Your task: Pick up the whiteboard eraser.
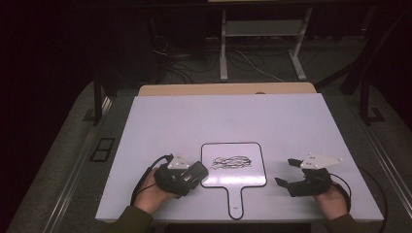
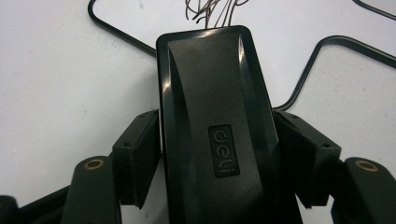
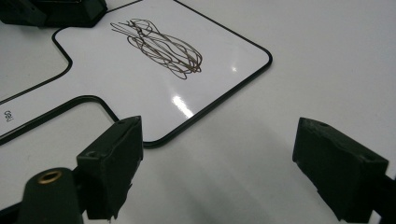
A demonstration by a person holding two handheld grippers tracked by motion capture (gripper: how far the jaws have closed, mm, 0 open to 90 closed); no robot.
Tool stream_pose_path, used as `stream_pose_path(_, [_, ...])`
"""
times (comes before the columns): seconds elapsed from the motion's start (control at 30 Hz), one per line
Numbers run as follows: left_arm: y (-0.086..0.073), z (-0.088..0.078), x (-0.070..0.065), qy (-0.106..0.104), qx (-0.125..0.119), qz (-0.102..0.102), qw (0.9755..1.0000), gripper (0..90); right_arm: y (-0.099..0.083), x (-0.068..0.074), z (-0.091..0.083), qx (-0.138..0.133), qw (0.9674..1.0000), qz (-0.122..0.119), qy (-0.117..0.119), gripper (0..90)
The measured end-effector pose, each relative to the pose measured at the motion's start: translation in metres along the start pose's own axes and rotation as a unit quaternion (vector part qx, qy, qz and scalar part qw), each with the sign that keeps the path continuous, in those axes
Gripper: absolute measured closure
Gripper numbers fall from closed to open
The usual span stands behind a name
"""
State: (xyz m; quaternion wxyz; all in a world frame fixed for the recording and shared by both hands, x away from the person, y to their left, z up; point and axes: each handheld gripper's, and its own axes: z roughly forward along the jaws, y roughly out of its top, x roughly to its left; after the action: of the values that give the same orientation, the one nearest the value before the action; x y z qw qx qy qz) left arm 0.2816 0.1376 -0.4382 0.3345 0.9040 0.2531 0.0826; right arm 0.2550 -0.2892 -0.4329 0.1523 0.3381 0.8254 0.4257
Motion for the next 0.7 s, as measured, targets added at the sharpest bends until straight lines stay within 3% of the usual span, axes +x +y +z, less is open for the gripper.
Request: stream_pose_path(0.7, [0.0025,-0.0015,0.0008,0.002,0.016,-0.007,0.9998,38.7,0.0001,-0.0001,-0.0001,0.002,1.0,-0.001,0.001,15.0])
